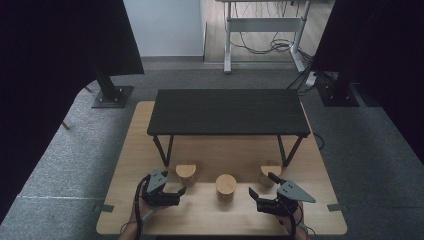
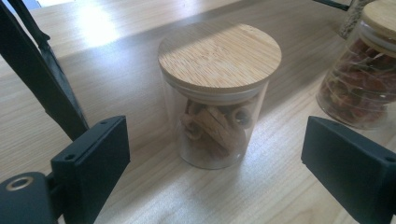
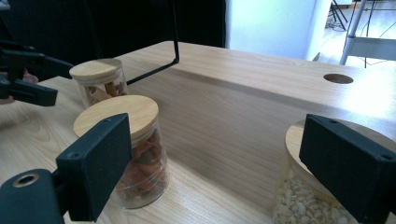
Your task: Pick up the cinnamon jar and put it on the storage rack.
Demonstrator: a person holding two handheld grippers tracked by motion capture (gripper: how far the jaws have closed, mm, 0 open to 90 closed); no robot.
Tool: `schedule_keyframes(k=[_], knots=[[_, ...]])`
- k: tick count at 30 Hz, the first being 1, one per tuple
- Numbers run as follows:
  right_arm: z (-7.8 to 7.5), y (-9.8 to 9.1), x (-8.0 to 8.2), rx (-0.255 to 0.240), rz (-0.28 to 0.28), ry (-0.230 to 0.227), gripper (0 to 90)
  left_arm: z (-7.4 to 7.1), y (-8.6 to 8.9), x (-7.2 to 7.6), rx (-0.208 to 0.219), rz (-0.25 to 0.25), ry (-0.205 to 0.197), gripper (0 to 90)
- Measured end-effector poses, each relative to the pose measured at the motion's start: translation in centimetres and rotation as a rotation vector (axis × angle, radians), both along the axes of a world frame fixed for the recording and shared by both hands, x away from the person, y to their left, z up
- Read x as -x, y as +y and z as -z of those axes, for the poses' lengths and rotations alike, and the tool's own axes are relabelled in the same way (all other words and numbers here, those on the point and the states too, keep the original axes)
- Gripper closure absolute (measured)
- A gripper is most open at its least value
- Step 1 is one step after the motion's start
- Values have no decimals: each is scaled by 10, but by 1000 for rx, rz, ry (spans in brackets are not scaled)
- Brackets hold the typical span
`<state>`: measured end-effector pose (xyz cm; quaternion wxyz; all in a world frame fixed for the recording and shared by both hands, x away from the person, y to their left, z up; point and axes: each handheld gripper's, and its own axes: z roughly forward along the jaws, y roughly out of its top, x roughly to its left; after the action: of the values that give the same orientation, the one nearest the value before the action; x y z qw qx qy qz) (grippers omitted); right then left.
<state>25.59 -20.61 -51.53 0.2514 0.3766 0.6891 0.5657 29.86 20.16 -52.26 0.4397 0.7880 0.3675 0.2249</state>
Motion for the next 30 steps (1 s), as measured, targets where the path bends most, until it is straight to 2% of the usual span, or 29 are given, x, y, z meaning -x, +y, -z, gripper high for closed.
schedule_keyframes(k=[6, 14, 17, 19, 23, 30], knots=[[-2, -1, 2, -19, -5, 1, 89, 3, -6, -7, -2, 2, -4, 78], [0, 2, 2, -1, -17, 4, 87, 10, -14, -15, -19, 1, -16, 78], [0, 1, 3, -30, -31, 16, 85, 12, -16, -17, -28, -8, -18, 78], [0, 1, 3, -26, -30, 16, 84, 14, -17, -20, -36, -9, -20, 78], [0, 2, 5, -22, -34, 13, 84, 15, -18, -25, -25, -14, -22, 81], [1, 3, 6, -19, -30, 19, 83, 19, -22, -28, -44, -6, -34, 86]])
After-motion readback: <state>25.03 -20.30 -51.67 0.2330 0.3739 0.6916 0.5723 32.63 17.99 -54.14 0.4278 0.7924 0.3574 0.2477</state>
